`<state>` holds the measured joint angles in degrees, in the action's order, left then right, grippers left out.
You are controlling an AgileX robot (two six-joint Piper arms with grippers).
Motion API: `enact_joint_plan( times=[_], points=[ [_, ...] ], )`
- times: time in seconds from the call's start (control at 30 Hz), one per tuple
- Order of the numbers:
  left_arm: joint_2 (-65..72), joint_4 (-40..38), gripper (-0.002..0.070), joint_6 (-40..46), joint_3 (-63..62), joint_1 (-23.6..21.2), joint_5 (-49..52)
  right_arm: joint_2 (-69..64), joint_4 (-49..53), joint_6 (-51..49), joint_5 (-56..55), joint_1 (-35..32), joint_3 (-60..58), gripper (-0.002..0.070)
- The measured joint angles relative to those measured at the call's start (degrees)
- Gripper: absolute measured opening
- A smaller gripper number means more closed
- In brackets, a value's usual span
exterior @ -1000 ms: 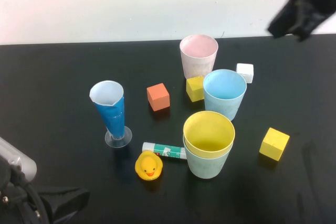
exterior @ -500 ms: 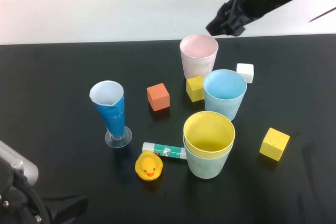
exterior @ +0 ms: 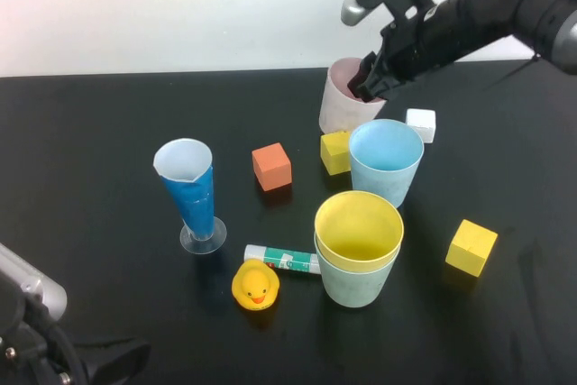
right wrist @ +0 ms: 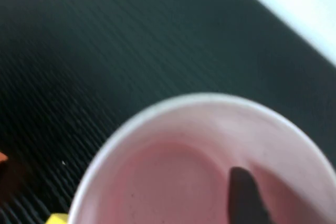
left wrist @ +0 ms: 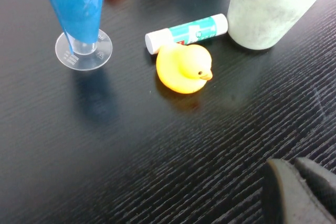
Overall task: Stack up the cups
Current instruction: Pick up the pink cup, then place the pink cup on the blue cup
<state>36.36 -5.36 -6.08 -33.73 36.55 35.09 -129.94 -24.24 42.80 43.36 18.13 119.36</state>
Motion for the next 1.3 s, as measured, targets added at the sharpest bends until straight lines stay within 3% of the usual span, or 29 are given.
enact_joint_plan(
  times=[0.13, 0.23, 0.43, 0.67, 1.3],
  points=[
    [0.00, 0.11, 0.0001, 0.00, 0.00, 0.00, 0.00, -0.47, -0.70, 0.00, -0.42, 0.00, 0.12, 0.0099],
    [0.00, 0.11, 0.0001, 0.00, 0.00, 0.00, 0.10, -0.59, -1.28, 0.00, 0.29, 0.00, 2.22, 0.0036],
    [0.00, 0.22, 0.0001, 0.00, 0.00, 0.00, 0.69, 0.13, -1.28, -0.62, 5.84, 0.00, 12.40, 0.0029],
    [0.00, 0.30, 0.0001, 0.00, 0.00, 0.00, 0.86, 7.29, 3.44, -1.34, 25.47, 0.12, 20.95, 0.0029],
    [0.00, 4.75, 0.0001, -0.13, 0.00, 0.00, 2.24, 12.05, 3.68, -2.86, 28.01, 0.20, 0.42, 0.0029]
  ],
)
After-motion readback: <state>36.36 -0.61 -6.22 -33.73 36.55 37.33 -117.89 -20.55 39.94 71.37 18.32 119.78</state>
